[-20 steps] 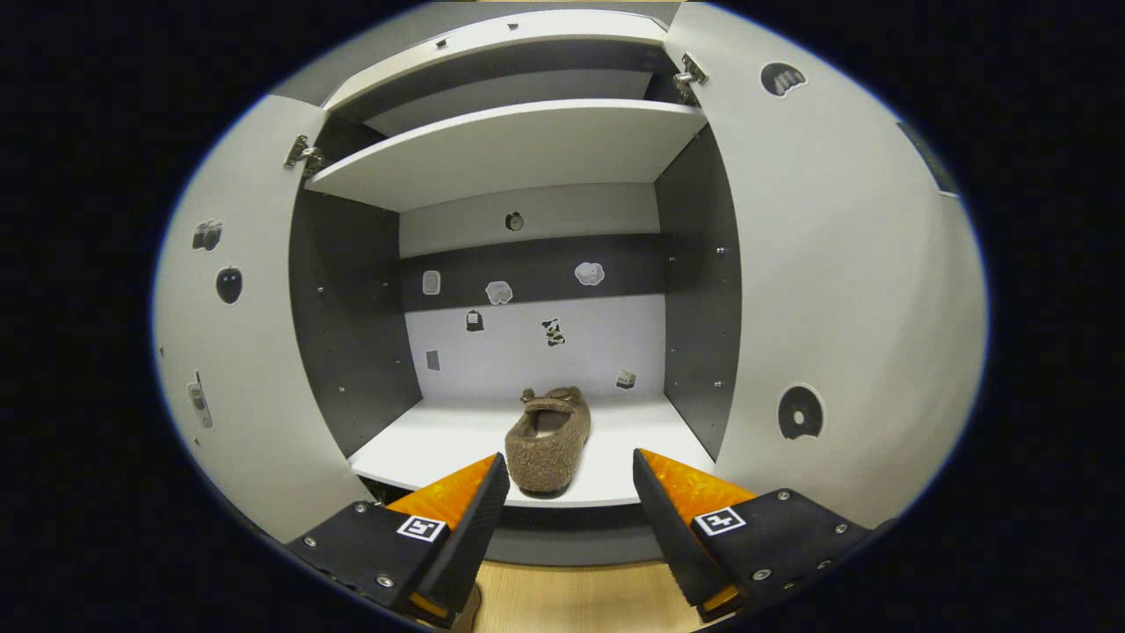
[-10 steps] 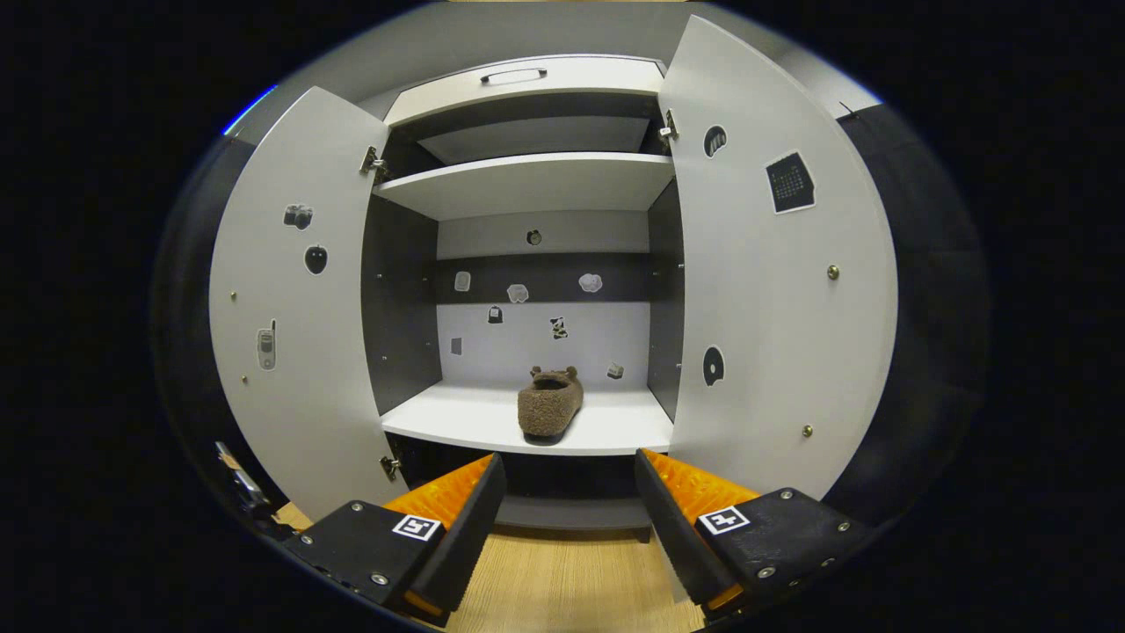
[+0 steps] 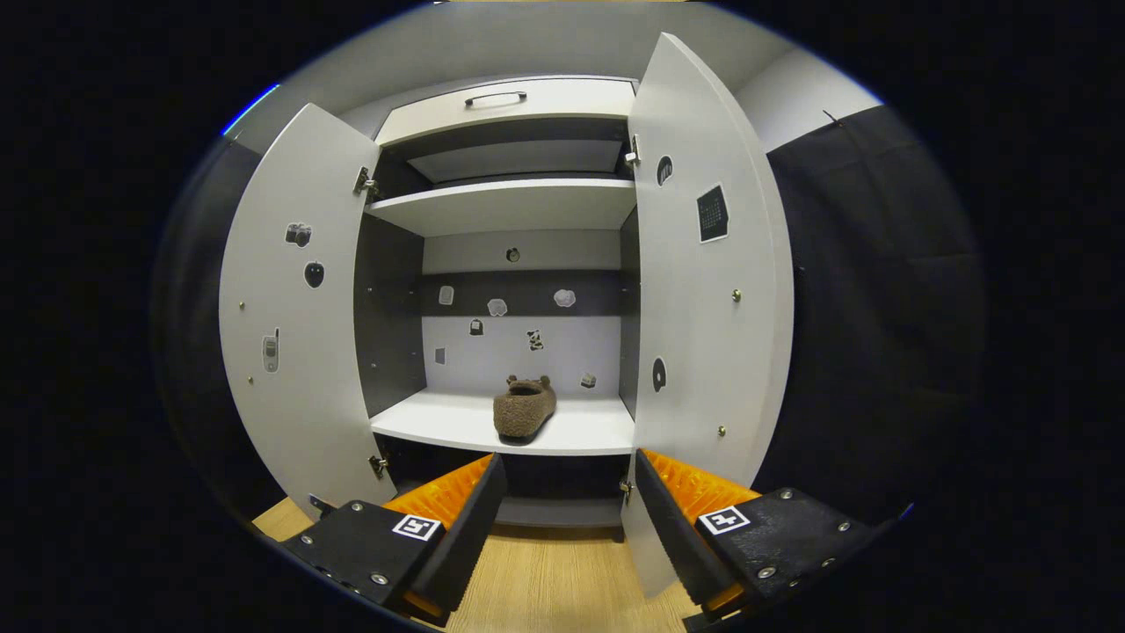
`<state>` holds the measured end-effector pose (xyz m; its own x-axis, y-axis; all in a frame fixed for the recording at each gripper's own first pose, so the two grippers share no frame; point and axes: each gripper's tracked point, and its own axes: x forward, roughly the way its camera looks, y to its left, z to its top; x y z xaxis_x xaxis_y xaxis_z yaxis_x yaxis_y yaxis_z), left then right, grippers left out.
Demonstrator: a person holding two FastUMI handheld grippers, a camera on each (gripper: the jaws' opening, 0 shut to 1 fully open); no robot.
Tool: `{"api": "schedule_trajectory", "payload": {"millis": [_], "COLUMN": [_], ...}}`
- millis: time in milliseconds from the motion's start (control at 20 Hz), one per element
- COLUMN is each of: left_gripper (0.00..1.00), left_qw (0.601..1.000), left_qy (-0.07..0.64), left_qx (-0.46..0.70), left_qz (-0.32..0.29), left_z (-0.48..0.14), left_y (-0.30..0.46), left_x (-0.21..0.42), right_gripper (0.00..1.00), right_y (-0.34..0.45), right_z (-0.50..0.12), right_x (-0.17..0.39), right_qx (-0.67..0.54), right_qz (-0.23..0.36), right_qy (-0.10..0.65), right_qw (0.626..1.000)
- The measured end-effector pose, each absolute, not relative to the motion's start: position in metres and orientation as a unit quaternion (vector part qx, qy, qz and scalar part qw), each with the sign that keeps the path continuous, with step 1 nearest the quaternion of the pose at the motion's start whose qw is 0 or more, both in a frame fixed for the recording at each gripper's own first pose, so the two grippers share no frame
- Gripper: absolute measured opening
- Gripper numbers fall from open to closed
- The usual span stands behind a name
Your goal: Grab one shoe with the right hand and put it into the shoe cabinet, grab the other shoe with the left hand and put it into the shoe cabinet; then close the right door with the right hand and the left door with the left hand.
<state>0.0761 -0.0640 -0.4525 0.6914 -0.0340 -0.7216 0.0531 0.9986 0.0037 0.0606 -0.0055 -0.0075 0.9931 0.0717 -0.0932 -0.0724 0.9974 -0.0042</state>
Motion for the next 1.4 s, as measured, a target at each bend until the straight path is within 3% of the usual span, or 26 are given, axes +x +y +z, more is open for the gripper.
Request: {"api": "schedule_trajectory", "payload": {"millis": [100, 200, 350, 400, 450, 500, 550, 1000, 1400], "left_gripper": [0.96, 0.79, 0.38, 0.4, 0.22, 0.11, 0.07, 0.07, 0.07], "left_qw": [0.915, 0.909, 0.904, 0.904, 0.9, 0.896, 0.895, 0.892, 0.931], "left_qy": [0.403, 0.417, 0.425, 0.423, 0.43, 0.438, 0.441, 0.446, 0.355], "left_qx": [0.007, -0.005, 0.023, 0.047, 0.062, 0.063, 0.059, -0.005, -0.013], "left_qz": [-0.02, -0.026, -0.046, -0.043, -0.039, -0.038, -0.043, -0.076, -0.083], "left_z": [-0.451, -0.468, -0.468, -0.465, -0.466, -0.463, -0.463, -0.365, -0.212], "left_y": [-0.064, -0.067, -0.076, -0.073, -0.068, -0.067, -0.069, -0.098, -0.119], "left_x": [0.09, 0.09, 0.093, 0.094, 0.091, 0.089, 0.089, 0.077, 0.115], "right_gripper": [0.91, 0.91, 0.91, 0.91, 0.91, 0.91, 0.91, 0.9, 0.91], "right_y": [-0.008, -0.009, -0.01, -0.01, -0.009, -0.009, -0.009, -0.011, -0.018], "right_z": [-0.009, -0.011, -0.013, -0.015, -0.017, -0.017, -0.018, -0.004, 0.007], "right_x": [0.058, 0.055, 0.053, 0.053, 0.053, 0.052, 0.051, 0.036, 0.017], "right_qx": [-0.001, -0.001, 0.001, 0.003, 0.005, 0.008, 0.011, 0.03, 0.03], "right_qz": [0.036, 0.036, 0.035, 0.036, 0.038, 0.039, 0.04, 0.057, 0.062], "right_qy": [0.05, 0.053, 0.056, 0.059, 0.06, 0.061, 0.061, 0.043, 0.029], "right_qw": [0.998, 0.998, 0.998, 0.998, 0.997, 0.997, 0.997, 0.997, 0.997]}}
